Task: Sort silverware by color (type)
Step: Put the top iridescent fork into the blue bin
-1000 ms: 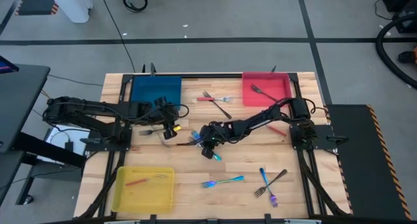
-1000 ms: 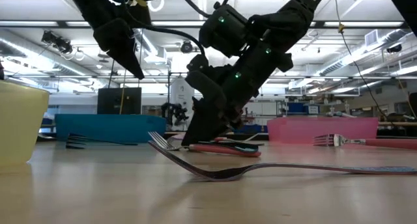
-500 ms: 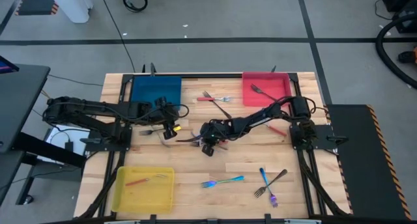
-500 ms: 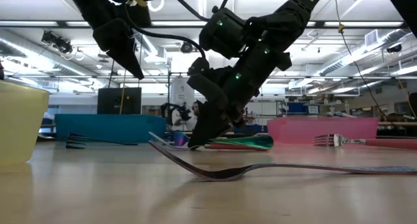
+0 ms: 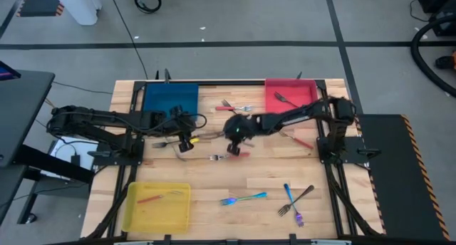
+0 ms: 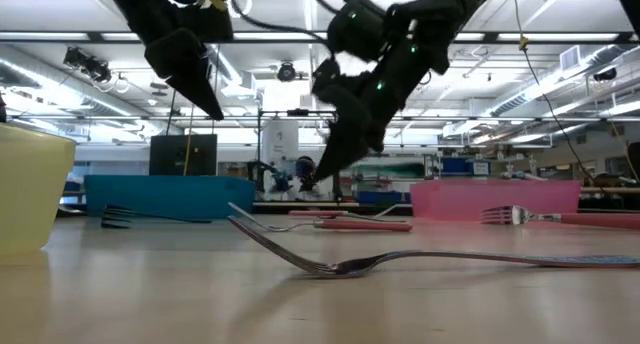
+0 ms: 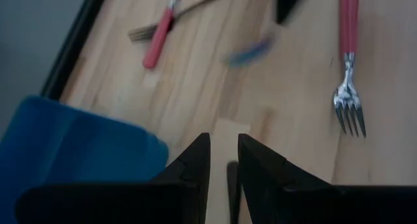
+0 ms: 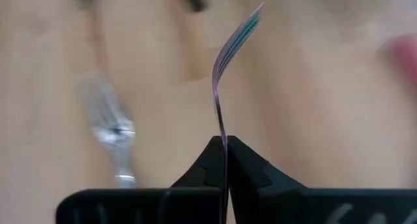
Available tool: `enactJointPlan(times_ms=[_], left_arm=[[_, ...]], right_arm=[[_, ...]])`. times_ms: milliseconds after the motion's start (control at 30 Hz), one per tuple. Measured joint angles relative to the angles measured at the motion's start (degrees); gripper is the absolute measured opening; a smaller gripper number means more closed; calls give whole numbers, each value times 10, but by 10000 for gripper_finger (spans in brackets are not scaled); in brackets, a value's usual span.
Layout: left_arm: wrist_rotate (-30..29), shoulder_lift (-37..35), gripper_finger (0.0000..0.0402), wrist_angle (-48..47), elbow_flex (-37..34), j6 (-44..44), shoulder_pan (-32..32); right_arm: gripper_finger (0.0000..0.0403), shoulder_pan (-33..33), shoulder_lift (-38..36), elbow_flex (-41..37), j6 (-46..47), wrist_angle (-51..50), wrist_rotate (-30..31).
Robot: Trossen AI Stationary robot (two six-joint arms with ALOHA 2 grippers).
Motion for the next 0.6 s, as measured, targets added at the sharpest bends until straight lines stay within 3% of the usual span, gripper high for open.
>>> enactJointPlan(times_ms=[167,433,600], left_arm=[[0,0,80,52,0,61,19],[0,0,80,179,0,167,93],[0,0,80,233,0,213,153]], right_arm=[[8,-60,-96,1,-72,-32,50],[8,-181,-241,2,-135,-33,54],[8,-229,-284,2,-176,-14,38]])
